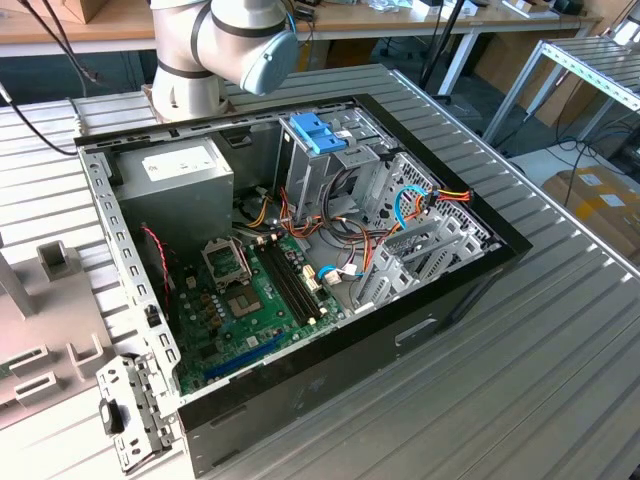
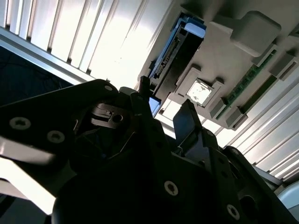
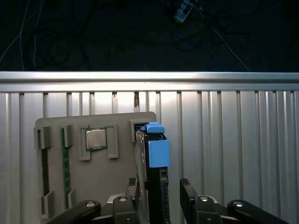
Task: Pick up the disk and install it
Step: 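Pick up the disk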
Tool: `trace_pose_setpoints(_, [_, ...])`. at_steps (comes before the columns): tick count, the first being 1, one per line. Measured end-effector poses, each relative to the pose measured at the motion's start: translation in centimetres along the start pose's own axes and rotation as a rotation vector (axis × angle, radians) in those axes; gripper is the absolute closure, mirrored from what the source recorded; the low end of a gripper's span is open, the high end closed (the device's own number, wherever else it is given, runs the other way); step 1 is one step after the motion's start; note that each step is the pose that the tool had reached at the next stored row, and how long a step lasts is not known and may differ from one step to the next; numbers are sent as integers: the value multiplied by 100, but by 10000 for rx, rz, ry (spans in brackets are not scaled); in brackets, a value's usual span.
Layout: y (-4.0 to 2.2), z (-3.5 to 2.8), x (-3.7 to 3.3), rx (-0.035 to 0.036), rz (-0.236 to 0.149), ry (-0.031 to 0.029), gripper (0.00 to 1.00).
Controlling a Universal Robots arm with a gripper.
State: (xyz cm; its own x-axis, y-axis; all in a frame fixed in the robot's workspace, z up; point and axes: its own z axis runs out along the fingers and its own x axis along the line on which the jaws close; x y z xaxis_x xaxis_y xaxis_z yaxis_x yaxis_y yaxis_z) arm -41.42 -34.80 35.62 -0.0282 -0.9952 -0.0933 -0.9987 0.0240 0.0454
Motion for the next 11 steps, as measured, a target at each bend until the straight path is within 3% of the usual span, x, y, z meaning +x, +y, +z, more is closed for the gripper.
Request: trace_pose_setpoints(11, [12, 64, 6, -4, -7, -174, 52])
